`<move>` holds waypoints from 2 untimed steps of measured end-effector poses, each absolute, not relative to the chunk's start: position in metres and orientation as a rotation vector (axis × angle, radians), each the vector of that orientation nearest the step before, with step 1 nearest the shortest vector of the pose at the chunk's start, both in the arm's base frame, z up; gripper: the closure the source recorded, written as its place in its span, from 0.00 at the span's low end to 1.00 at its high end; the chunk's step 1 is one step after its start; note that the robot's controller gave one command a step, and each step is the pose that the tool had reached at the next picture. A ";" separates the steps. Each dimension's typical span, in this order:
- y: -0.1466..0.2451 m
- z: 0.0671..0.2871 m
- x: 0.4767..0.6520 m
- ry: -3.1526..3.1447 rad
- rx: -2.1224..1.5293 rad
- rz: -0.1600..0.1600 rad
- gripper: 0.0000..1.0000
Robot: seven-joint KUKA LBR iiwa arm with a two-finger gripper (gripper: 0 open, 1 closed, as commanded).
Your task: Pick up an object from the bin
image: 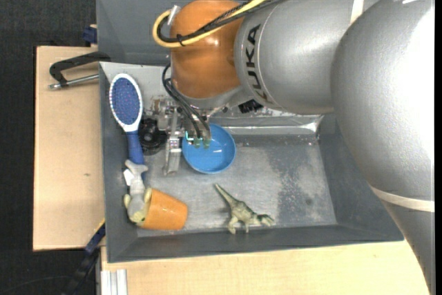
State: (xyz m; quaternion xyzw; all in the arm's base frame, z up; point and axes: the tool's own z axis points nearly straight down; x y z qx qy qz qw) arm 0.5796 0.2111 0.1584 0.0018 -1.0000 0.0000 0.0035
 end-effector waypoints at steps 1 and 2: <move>0.148 0.084 0.599 -3.136 0.046 0.006 0.00; 0.083 0.071 0.577 -3.131 -0.254 0.001 0.00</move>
Offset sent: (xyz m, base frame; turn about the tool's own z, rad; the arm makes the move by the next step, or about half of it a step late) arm 0.0191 -0.0585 -0.0702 -0.0303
